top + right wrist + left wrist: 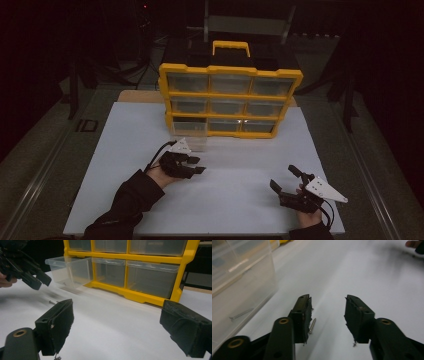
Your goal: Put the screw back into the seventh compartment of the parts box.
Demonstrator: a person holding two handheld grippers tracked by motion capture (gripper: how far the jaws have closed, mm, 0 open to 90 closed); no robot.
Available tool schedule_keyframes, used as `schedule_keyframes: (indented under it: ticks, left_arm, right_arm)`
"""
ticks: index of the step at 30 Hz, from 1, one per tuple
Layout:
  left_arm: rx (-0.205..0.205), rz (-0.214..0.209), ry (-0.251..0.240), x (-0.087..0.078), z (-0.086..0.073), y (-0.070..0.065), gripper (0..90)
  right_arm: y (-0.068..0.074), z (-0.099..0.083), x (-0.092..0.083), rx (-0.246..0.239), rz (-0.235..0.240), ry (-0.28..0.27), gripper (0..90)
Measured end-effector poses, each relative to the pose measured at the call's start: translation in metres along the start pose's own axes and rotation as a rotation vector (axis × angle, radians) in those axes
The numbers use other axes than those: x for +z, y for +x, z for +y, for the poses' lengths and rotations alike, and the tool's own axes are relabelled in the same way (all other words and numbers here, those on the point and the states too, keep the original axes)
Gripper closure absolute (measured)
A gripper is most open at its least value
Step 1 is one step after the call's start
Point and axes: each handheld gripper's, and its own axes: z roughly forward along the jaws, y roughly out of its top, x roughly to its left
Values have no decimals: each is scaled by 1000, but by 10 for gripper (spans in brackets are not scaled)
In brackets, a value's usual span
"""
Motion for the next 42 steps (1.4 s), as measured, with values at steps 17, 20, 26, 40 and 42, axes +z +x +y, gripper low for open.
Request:
schedule_keyframes:
  ticks: [17, 20, 26, 40, 42]
  left_arm:
    - [25, 30, 74, 26, -15, 10, 769]
    - [26, 27, 85, 29, -16, 11, 780]
    - [30, 28, 93, 32, -18, 11, 803]
    - [61, 9, 118, 32, -16, 6, 865]
    - [67, 5, 124, 32, -15, 6, 865]
  right_arm:
    - [0, 0, 0, 2, 2, 0, 117]
    - [0, 0, 0, 2, 3, 0, 117]
    - [-1, -1, 0, 4, 2, 0, 117]
    - [-1, -1, 0, 7, 1, 0, 117]
    - [-1, -1, 0, 7, 1, -1, 117]
